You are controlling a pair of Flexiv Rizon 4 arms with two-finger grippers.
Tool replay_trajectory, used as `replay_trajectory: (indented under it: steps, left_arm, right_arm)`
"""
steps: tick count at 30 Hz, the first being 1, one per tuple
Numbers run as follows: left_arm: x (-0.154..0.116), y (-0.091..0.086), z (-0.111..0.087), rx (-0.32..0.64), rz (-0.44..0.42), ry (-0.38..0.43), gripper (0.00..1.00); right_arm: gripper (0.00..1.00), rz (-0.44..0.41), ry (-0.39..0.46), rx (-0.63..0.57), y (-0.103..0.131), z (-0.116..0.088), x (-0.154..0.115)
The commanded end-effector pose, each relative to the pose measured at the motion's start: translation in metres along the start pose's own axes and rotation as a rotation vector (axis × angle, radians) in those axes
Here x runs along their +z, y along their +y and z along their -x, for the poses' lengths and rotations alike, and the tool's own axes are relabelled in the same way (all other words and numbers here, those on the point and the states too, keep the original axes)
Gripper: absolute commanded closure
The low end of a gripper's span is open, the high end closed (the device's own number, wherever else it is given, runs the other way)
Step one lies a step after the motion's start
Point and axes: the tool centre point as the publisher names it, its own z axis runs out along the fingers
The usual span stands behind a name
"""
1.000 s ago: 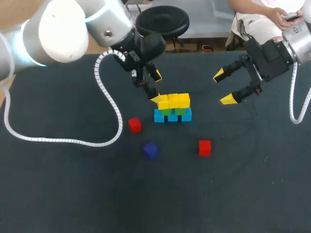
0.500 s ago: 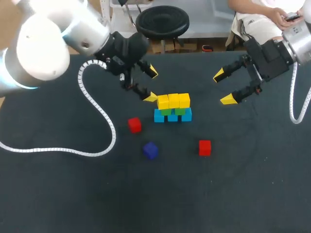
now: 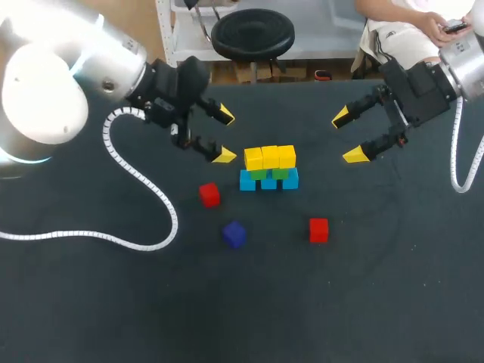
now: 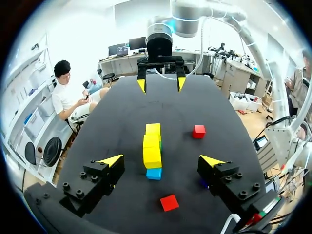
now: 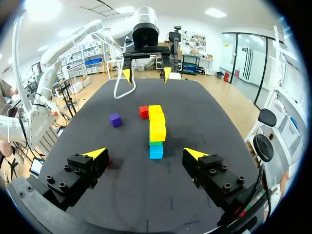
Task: Place the blue cubes, place green cubes on the blue cubes, place the yellow cubes on the green cubes, then place the red cubes on the yellow cubes, and place purple cube on the red cubes.
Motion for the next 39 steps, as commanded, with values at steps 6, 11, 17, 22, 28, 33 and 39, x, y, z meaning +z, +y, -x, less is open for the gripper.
replay_trajectory:
  steps: [6,11,17,22,28,33,39]
  left_arm:
    - [-0.008,0.004,-0.018,-0.013,-0.034,-0.012,0.00]
    - [-0.007,0.006,-0.025,-0.018,-0.051,-0.011,0.00]
    - [-0.007,0.012,-0.031,-0.033,-0.050,-0.027,0.00]
    - [-0.009,0.018,-0.037,-0.051,-0.042,-0.022,0.00]
    - [-0.011,0.028,-0.039,-0.053,-0.045,-0.020,0.00]
    - [-0.011,0.043,-0.040,-0.047,-0.053,-0.018,0.00]
    - [-0.009,0.059,-0.038,-0.040,-0.069,0.004,0.00]
  right_arm:
    - [0.00,-0.001,-0.001,-0.001,0.000,0.000,0.000]
    - [0.00,-0.001,-0.001,-0.001,0.000,0.000,0.000]
    - [0.00,-0.001,-0.001,-0.001,0.000,0.000,0.000]
    - [0.00,-0.001,-0.001,-0.001,0.000,0.000,0.000]
    - [0.00,-0.001,-0.001,-0.001,0.000,0.000,0.000]
    - [0.00,-0.001,-0.001,-0.001,0.000,0.000,0.000]
    - [0.00,-0.001,-0.001,-0.001,0.000,0.000,0.000]
